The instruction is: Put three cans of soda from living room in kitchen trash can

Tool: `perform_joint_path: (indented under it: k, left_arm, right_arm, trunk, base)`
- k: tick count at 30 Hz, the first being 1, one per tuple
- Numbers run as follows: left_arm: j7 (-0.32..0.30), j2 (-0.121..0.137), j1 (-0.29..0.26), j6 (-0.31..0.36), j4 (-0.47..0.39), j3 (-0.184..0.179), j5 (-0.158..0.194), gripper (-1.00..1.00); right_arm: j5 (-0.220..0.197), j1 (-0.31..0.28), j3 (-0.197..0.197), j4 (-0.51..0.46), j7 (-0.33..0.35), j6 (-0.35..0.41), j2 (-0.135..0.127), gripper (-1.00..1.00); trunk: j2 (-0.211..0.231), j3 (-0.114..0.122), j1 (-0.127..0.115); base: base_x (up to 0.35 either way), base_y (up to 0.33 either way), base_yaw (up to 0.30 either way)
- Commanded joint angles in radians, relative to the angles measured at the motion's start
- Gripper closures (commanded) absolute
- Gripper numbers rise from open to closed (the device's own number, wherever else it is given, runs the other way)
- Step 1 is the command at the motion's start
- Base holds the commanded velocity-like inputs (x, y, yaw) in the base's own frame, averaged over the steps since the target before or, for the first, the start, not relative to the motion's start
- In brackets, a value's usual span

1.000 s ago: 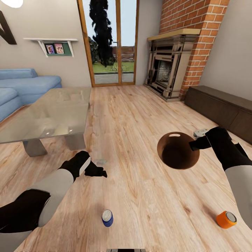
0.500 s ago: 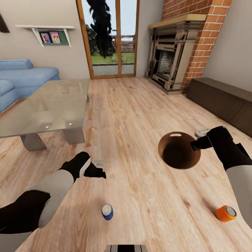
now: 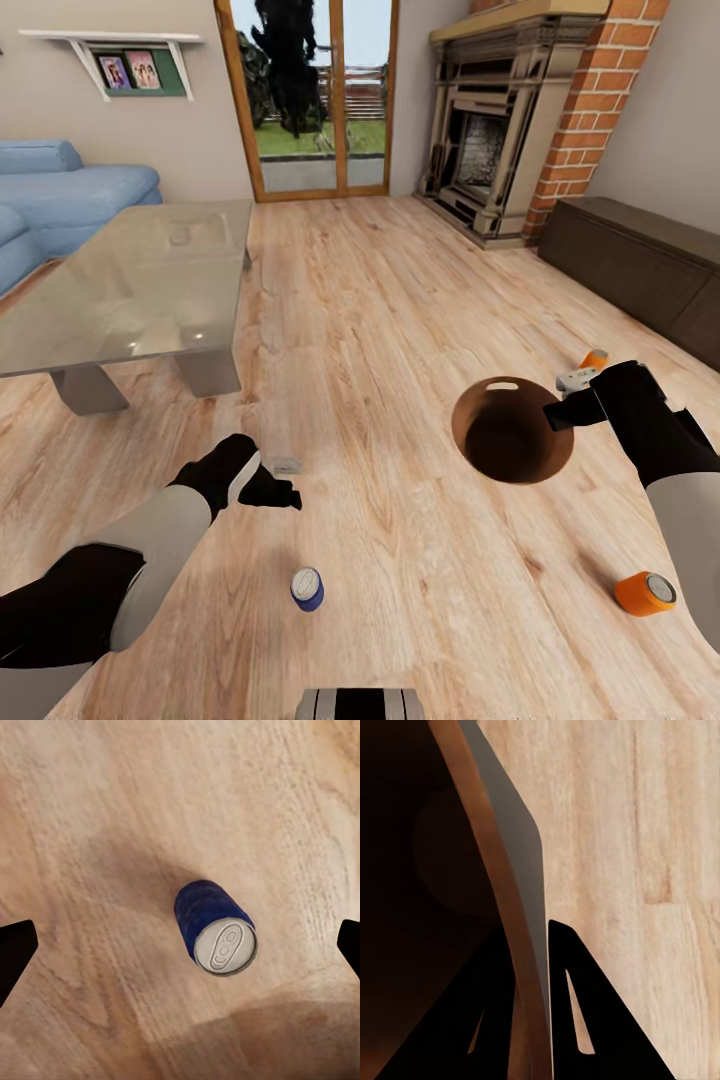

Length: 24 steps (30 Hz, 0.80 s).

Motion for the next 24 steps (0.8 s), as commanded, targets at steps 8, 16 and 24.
perform_joint_path:
  k: [8,16,24]
  left_arm:
    - [-0.008,-0.012,0.001,-0.050,0.000,0.002,0.007,-1.00]
    - [-0.011,-0.032,0.001,-0.080,0.001,0.002,0.003,-1.00]
    - [-0.011,-0.035,0.001,-0.087,0.033,0.002,0.001,-1.00]
  right_arm:
    - [-0.010,-0.001,-0.001,0.000,0.004,0.001,0.001,1.00]
    - [-0.010,-0.001,-0.001,0.000,0.004,0.001,0.002,1.00]
    - [-0.010,-0.003,-0.002,-0.002,0.004,0.001,-0.001,1.00]
  trunk:
    - [-0.002,-0.031,0.003]
    - [-0.004,-0.062,0.007]
    - [-0.005,-0.077,0.009]
  base:
    - [0.000,0.000,0.000]
    - [0.000,0.000,0.000]
    - [0.000,0.000,0.000]
